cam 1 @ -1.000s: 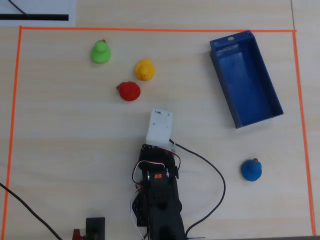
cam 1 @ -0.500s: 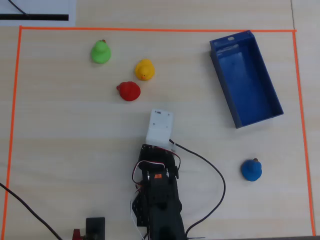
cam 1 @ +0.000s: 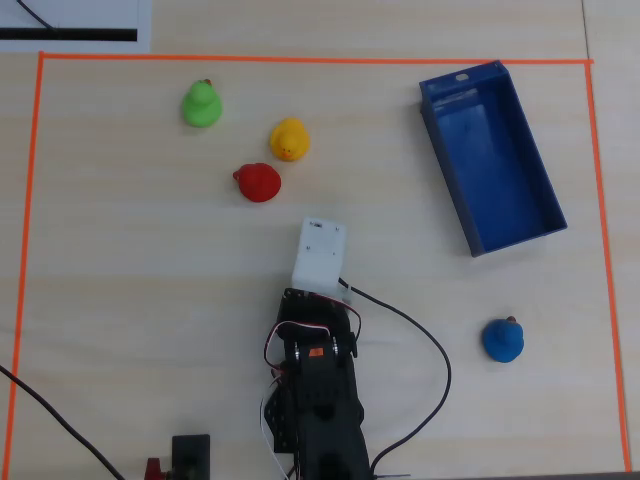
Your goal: Grasp blue duck and put it into box.
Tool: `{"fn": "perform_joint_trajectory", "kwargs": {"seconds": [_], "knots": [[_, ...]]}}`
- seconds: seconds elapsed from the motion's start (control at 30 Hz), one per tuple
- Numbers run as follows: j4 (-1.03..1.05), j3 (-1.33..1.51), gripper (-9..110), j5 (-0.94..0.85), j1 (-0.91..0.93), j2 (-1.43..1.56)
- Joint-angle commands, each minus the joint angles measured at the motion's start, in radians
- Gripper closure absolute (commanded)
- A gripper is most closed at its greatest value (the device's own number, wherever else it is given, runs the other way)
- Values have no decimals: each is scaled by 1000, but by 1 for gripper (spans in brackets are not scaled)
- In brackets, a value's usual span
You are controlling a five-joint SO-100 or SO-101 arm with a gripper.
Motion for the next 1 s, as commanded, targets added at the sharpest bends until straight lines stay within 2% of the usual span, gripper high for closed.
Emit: {"fn": "perform_joint_trajectory", "kwargs": {"seconds": [0.0, 0.83, 0.9, 0.97], "knots": [[20, -3, 101, -5, 2, -9], [15, -3, 101, -29, -8, -9], [-37, -5, 101, -46, 26, -12], [-121, -71, 101, -123, 143, -74]]}}
